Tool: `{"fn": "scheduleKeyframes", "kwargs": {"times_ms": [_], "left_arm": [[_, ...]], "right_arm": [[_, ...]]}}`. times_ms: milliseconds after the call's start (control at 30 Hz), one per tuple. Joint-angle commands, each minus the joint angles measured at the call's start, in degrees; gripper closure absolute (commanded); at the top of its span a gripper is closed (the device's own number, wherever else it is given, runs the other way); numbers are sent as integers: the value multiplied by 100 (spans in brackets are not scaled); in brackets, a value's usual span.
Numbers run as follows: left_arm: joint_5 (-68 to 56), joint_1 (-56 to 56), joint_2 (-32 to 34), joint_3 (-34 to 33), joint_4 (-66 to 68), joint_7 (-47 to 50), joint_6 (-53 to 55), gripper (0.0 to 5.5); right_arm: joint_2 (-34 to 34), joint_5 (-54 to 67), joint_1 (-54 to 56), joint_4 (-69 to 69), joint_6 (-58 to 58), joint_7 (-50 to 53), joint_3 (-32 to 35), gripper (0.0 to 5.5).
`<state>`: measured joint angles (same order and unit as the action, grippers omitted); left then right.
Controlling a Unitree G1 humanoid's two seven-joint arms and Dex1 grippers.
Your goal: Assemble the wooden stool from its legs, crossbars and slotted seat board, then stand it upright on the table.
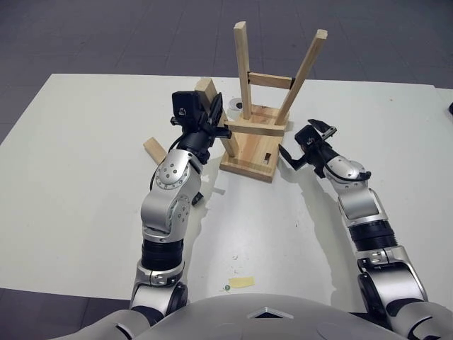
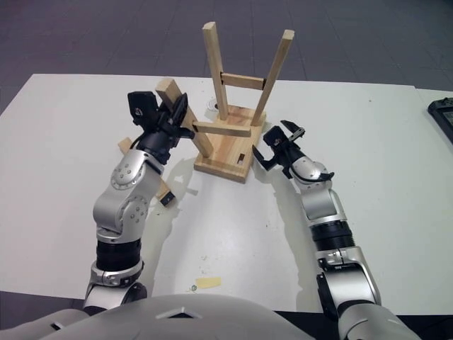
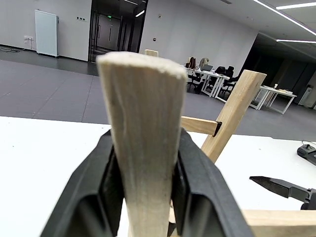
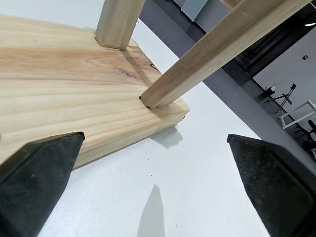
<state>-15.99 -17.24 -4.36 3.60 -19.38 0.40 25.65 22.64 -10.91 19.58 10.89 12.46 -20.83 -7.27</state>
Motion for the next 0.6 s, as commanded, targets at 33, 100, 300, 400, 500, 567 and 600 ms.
{"fn": "scheduleKeyframes", "kwargs": {"times_ms": [33, 100, 300, 400, 500, 567, 600], "left_arm": [[-141, -379, -373, -124, 85, 15, -488, 340], [-140, -451, -410, -119, 141, -6, -618, 306], [-97, -493, -394, -56, 180, -65, -788, 195], [-26, -761, -16, -541, -274, 122, -716, 149], [-112, -1099, 638, -1398, -803, 320, -483, 101], [-183, -1087, 1126, -1859, -1050, 351, -86, 67], [-242, -953, 1304, -1976, -1133, 356, 289, 48]], "right_arm": [[-9, 48, 134, 128, -64, 21, 66, 10], [-6, 58, 151, 157, -93, 24, 69, 10], [-4, 69, 188, 238, -169, 54, 102, 10], [18, 70, 184, 211, -215, 138, 179, 10], [79, 259, 87, -150, -200, 240, 512, 10], [109, 427, 80, -410, -170, 262, 764, 10], [125, 488, 102, -511, -150, 287, 882, 10]]}}
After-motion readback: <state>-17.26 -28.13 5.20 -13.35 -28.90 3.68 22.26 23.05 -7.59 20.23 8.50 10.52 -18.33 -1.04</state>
